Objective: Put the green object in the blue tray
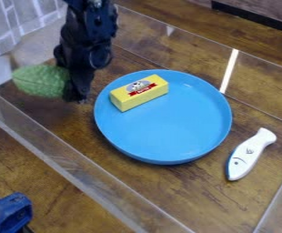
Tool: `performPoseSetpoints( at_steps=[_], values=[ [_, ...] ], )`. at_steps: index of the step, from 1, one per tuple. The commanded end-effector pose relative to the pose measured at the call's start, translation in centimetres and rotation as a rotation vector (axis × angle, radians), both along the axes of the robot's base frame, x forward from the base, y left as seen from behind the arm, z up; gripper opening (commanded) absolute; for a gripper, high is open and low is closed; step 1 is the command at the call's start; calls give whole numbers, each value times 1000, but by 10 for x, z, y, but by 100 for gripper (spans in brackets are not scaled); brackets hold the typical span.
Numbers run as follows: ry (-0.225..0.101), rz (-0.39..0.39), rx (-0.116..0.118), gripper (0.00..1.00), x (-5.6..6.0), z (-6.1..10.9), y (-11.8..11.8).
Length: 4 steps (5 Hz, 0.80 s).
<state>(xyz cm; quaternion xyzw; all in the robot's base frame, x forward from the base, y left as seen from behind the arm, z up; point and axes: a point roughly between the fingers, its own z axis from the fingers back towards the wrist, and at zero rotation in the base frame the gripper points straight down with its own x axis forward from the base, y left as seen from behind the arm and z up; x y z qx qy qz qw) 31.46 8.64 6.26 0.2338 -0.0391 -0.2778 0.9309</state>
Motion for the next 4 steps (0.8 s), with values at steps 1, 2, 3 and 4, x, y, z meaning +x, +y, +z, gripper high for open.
performPoseSetpoints(
  at_steps=[1, 2, 3, 4],
  values=[
    [-53, -69, 64, 0, 4, 46, -6],
    [-52, -132, 90, 0, 2, 80, -17],
    [-59, -209, 111, 0, 3, 92, -32],
    [-67, -202, 107, 0, 14, 98, -41]
  ],
)
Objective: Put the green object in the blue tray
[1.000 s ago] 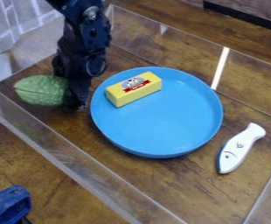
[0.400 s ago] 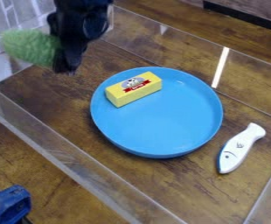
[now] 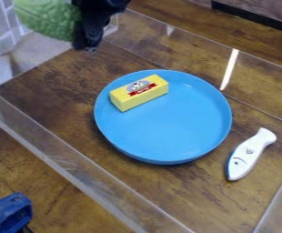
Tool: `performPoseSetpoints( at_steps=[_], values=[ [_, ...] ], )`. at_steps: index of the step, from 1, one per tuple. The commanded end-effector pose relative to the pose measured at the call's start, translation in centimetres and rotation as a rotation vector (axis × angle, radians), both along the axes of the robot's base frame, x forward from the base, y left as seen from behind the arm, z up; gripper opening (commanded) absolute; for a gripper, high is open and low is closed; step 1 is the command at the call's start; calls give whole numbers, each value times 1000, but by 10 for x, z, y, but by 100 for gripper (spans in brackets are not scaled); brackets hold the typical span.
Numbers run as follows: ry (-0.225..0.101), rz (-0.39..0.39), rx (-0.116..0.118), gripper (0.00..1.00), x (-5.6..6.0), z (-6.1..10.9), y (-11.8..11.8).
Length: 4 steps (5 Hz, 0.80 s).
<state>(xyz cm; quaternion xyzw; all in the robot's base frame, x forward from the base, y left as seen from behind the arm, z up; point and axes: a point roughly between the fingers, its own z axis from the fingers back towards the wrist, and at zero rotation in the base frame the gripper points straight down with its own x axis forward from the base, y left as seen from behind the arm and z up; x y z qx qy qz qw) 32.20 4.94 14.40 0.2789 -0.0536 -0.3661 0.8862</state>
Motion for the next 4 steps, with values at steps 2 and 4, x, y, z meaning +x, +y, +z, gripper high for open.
performPoseSetpoints(
  at_steps=[2, 4],
  values=[
    [-81, -44, -41, 0, 36, -4, -57],
    [-112, -115, -76, 100, 56, -29, -60]
  ],
)
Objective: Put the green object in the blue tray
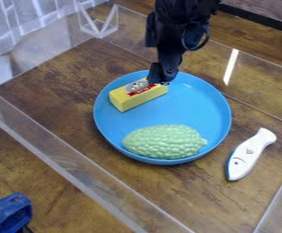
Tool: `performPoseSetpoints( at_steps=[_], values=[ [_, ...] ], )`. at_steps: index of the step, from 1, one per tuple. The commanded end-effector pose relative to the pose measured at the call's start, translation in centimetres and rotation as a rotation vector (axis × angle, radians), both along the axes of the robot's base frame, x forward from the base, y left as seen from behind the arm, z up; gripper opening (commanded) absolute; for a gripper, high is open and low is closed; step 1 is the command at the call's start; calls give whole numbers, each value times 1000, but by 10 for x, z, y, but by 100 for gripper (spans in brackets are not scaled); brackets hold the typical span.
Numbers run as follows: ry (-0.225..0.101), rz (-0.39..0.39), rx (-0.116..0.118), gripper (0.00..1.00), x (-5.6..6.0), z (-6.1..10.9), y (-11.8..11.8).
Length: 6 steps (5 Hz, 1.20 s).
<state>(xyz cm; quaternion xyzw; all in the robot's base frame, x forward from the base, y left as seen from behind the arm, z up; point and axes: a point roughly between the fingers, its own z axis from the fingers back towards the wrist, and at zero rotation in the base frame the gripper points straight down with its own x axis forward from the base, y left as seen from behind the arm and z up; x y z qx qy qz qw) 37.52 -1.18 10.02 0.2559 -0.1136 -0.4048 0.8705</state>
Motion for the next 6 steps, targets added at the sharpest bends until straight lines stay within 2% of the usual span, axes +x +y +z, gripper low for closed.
performPoseSetpoints(
  at_steps=[1, 3, 4, 6],
  values=[
    [-45, -16, -21, 100, 10, 5, -5],
    [-49, -181, -45, 100, 20, -15, -21],
    [-51, -195, -45, 100, 22, -25, -27],
    [-47, -165, -46, 100, 28, -30, -39]
  ],
)
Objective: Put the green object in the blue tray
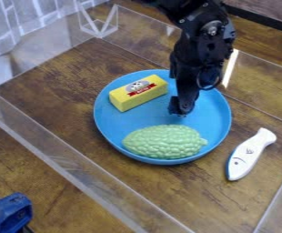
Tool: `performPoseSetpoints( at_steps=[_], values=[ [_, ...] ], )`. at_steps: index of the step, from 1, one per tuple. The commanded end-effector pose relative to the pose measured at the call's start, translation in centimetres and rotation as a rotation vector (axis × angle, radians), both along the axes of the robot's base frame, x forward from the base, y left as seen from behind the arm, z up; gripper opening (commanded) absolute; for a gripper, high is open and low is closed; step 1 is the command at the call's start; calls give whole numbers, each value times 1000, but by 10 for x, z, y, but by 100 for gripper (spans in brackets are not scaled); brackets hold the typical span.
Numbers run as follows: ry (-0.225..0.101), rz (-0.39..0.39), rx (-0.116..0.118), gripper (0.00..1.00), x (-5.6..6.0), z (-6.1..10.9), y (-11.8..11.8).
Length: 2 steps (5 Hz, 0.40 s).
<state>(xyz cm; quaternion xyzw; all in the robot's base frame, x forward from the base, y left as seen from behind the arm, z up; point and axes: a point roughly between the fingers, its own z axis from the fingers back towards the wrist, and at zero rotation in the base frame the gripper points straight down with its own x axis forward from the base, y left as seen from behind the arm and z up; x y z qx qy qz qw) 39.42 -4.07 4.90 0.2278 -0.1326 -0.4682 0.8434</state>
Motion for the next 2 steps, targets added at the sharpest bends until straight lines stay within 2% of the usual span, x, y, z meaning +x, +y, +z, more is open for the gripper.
performPoseSetpoints(
  at_steps=[1, 2],
  values=[
    [-59, -28, -17, 100, 12, 17, -8],
    [-54, -43, -18, 100, 16, 16, -5]
  ],
)
